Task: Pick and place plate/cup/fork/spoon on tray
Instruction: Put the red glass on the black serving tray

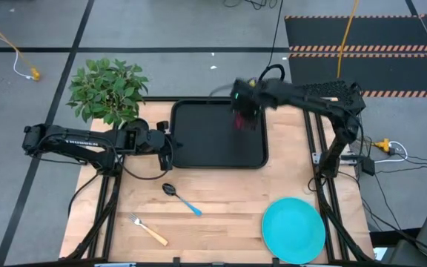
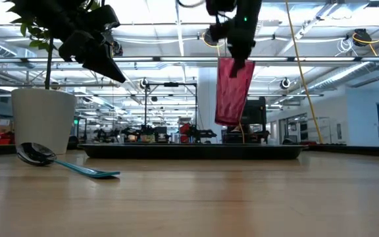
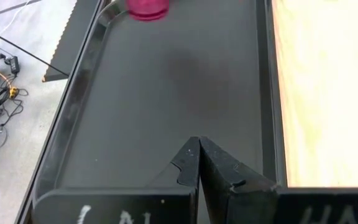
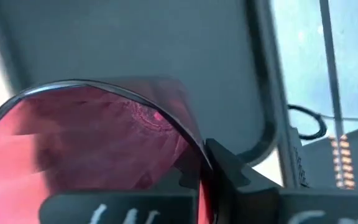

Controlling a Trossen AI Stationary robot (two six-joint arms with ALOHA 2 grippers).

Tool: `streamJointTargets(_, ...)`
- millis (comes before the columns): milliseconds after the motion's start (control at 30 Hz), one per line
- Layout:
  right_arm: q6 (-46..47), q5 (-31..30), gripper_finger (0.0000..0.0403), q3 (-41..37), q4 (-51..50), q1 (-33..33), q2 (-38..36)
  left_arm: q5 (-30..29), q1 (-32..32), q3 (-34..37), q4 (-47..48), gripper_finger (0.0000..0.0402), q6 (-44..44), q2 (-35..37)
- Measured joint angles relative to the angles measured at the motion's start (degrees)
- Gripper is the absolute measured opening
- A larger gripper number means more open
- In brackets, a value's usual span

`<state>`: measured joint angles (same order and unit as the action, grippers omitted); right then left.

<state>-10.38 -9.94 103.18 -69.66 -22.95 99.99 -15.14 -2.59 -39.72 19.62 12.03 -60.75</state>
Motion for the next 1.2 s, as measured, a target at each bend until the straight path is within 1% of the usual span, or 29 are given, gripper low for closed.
streamJointTargets(33,-1.1,1.4,0.0001,0.0,0.9,-2.8,0.0,0.0,0.0,0.0,0.0,0.0010,-0.1,0.0)
streamJointTargets(133,-1.4,9.4,0.0001,0.0,2.8,-11.2,0.3,0.1,0.0,0.0,-0.7,0.0010,-0.2,0.0)
streamJointTargets(167,-1.1,10.7,0.0001,0.0,3.0,-13.4,0.6,0.1,0.0,0.0,-0.9,0.0010,-0.2,0.0)
streamJointTargets(267,-0.9,11.4,0.0000,0.0,2.1,-18.9,1.1,0.1,0.0,0.0,-2.1,0.0010,-0.3,0.0)
streamJointTargets(333,-1.1,11.4,0.0000,0.0,2.1,-21.0,1.1,0.1,0.0,0.0,-2.8,0.0010,-0.3,0.0)
streamJointTargets(467,-0.8,11.7,0.0000,0.0,4.5,-23.1,1.6,0.1,0.0,0.0,-3.9,0.0010,-0.2,0.0)
streamJointTargets(533,1.6,11.7,0.0000,0.2,6.3,-23.3,2.5,0.1,0.0,0.0,-3.8,0.0010,-0.1,0.0)
streamJointTargets(633,3.5,11.7,0.0000,1.3,6.4,-23.3,5.8,0.1,0.0,0.0,-3.9,0.0010,1.1,0.0)
streamJointTargets(733,3.8,11.7,0.0000,3.7,4.1,-22.9,10.4,0.1,0.0,0.0,-3.8,0.0010,3.7,0.0)
streamJointTargets(900,3.8,11.7,0.0000,12.1,-3.4,-22.8,17.1,0.1,0.0,0.0,-4.0,0.0010,4.2,0.0)
streamJointTargets(967,3.9,11.7,0.0000,14.4,-5.8,-22.8,18.9,0.1,0.0,0.0,-4.0,0.0010,4.2,0.0)
streamJointTargets(1200,5.0,12.3,0.0000,15.6,-8.6,-24.3,21.9,0.1,0.0,0.0,-3.0,0.0010,3.3,0.0)
